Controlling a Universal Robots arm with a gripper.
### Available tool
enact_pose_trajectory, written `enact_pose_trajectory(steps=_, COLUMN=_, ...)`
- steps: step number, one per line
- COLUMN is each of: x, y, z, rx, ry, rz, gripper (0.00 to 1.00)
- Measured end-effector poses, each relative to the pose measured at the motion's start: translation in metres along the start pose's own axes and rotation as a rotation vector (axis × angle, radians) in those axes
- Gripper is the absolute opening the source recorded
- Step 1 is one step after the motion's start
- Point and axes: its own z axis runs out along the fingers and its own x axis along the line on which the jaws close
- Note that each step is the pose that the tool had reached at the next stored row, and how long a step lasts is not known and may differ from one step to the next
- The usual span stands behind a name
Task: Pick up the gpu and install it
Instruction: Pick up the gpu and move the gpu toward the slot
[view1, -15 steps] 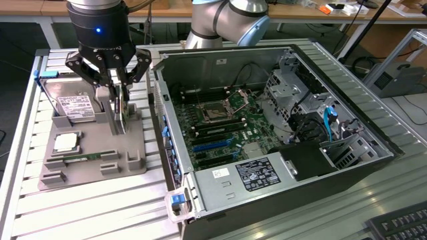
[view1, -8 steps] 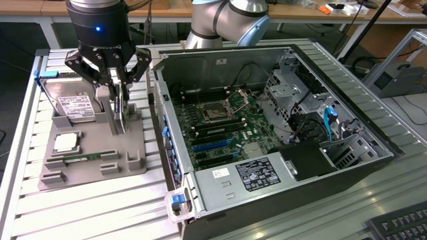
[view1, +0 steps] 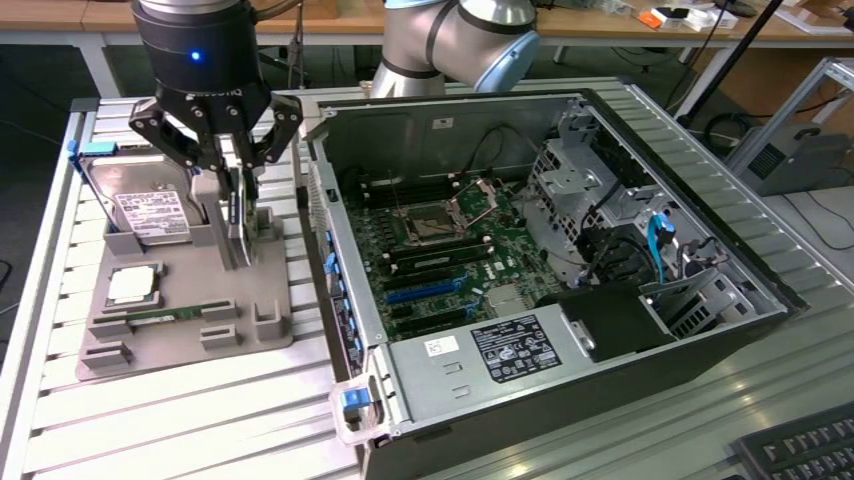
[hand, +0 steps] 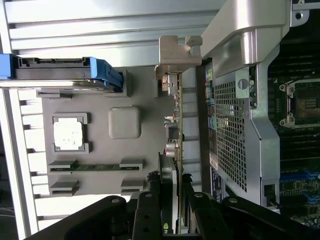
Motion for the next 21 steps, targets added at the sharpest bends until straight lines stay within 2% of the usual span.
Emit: enact_pose_trajectory(steps=21, x=-0.0002, y=-0.0002, z=-0.0051, rx=0.0, ry=0.0, rz=0.0, gripper=0.27)
